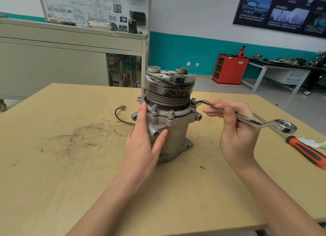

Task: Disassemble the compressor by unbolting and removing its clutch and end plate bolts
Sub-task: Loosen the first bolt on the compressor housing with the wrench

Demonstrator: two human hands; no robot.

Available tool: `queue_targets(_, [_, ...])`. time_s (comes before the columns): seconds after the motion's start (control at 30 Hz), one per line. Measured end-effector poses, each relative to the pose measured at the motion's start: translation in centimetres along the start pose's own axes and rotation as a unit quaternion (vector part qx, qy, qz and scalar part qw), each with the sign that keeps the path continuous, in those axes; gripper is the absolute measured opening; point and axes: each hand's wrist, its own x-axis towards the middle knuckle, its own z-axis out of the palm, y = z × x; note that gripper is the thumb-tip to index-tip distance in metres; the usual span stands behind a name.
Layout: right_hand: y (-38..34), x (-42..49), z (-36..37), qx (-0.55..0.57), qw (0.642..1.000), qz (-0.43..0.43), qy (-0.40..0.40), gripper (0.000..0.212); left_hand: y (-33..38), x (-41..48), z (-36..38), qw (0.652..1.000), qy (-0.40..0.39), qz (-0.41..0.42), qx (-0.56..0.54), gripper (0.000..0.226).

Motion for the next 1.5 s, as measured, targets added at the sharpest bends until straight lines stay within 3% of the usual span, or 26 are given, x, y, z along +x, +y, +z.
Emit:
queue_targets(0.13, [0.2, -0.2, 0.2, 0.014, 0.999, 0.018, 0.034, 0.015, 0.0, 0.0, 0.0, 1.0, 0.002, 0.001, 0.004, 0.071])
queue_targets(0.43, [0.1, -0.7, 1.1, 0.019, 0.997, 0.027, 0.076, 0.016, -0.1, 0.1, 0.0, 1.0, -0.001, -0.001, 0.007, 0.072])
queue_targets(0.67, [1.1, 0.0, -0.1, 0.13, 0.977, 0.148, 0.08, 0.022, -0.1, 0.0, 0.0, 1.0, -0.002, -0.004, 0.005, 0.072])
queue_targets(0.77, [3.1, 1.9, -1.6, 0.229, 0.94, 0.25, 0.043, 0.029, -0.1, 0.0, 0.0, 1.0, -0.002, -0.007, 0.002, 0.072])
queue_targets(0.97, [8.3, 5.6, -1.6, 0.332, 0.814, 0.468, -0.091, 0.034, -0.2, 0.0, 0.0, 1.0, -0.007, -0.013, 0.003, 0.072])
queue_targets(1.07, [9.4, 6.2, -0.4, 0.334, 0.796, 0.496, -0.098, 0.035, -0.2, 0.1, -0.1, 1.0, -0.011, -0.016, 0.005, 0.072])
queue_targets(1.17, [8.8, 6.5, 0.4, 0.347, 0.805, 0.48, -0.032, 0.04, -0.2, 0.1, -0.1, 1.0, -0.015, -0.019, 0.004, 0.073])
queue_targets(1.27, [6.6, 6.8, -0.3, 0.309, 0.858, 0.409, 0.045, 0.041, -0.3, 0.1, -0.1, 1.0, -0.018, -0.017, 0.01, 0.073])
queue_targets(1.4, [2.4, 5.4, -1.8, 0.111, 0.971, 0.206, 0.057, 0.036, -0.3, 0.1, -0.1, 1.0, -0.014, -0.016, 0.006, 0.073])
queue_targets(1.5, [0.5, 2.8, -1.5, -0.01, 0.998, 0.055, 0.009, 0.031, -0.3, 0.1, -0.1, 1.0, -0.012, -0.015, -0.001, 0.073])
